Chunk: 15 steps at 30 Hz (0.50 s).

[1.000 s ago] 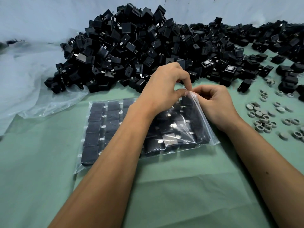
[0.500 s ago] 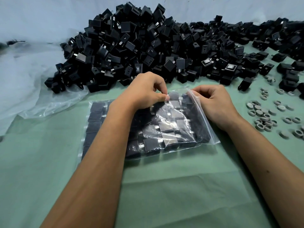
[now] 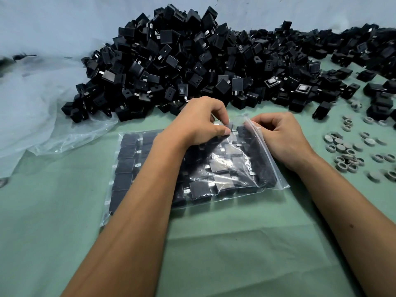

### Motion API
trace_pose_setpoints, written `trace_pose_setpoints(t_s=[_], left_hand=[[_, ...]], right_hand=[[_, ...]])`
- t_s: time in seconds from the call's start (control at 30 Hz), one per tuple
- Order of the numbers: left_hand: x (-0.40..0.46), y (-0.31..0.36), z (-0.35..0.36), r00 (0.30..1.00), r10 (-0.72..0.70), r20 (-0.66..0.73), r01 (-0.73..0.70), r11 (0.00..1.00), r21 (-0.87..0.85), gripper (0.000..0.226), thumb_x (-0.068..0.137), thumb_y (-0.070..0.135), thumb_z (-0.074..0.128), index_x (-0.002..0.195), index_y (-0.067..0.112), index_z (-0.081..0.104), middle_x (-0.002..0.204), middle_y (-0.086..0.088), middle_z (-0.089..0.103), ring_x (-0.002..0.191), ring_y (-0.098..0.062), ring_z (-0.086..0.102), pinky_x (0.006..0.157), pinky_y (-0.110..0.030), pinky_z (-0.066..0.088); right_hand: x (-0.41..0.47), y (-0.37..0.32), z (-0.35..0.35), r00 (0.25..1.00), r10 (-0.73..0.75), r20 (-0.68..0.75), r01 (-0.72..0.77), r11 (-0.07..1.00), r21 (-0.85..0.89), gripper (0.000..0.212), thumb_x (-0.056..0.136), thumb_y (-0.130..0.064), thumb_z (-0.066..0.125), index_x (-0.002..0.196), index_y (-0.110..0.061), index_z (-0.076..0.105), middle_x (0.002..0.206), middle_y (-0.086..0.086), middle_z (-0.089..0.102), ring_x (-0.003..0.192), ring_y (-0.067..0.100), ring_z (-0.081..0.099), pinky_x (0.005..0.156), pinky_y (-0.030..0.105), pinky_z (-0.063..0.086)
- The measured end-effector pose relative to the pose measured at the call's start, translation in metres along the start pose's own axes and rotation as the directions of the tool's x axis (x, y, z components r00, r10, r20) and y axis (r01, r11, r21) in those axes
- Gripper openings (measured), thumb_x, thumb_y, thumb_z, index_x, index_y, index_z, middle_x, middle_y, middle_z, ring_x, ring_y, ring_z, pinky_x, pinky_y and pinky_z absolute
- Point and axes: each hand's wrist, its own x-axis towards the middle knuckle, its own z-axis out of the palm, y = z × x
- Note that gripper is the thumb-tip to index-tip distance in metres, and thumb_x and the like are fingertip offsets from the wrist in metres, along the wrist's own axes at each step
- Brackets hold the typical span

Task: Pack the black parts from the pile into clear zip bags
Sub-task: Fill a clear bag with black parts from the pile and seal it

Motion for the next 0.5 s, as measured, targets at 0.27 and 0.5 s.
trace_pose_setpoints(t_s=[0.27, 0.5], left_hand=[[0.0020, -0.0022, 0.0034, 1.000, -0.012, -0.007, 0.012, 1.000, -0.018, 0.014, 0.085, 0.024, 0.083, 0.078, 0.032, 0.074, 0.087, 0.013, 0.070, 0.084, -0.008, 0.067, 0.073, -0.027, 0.056], [0.0023, -0.0062, 0.0046, 1.000, 0.012, -0.028, -0.012, 1.000, -0.014, 0.021, 0.088, 0.022, 0.081, 0.106, 0.029, 0.073, 0.099, 0.016, 0.069, 0.088, -0.003, 0.065, 0.072, -0.014, 0.047]], right_hand=[[-0.0008, -0.0028, 0.0008, 0.999, -0.023, 0.032, 0.024, 0.999, -0.029, 0.012, 0.092, -0.037, 0.077, 0.087, -0.028, 0.084, 0.082, 0.006, 0.073, 0.068, 0.022, 0.063, 0.067, 0.049, 0.056], [0.0011, 0.0007, -0.0009, 0.997, -0.014, 0.075, 0.017, 0.999, -0.043, 0.014, 0.096, -0.032, 0.074, 0.087, -0.024, 0.083, 0.079, 0.000, 0.075, 0.070, 0.009, 0.064, 0.069, 0.037, 0.055]])
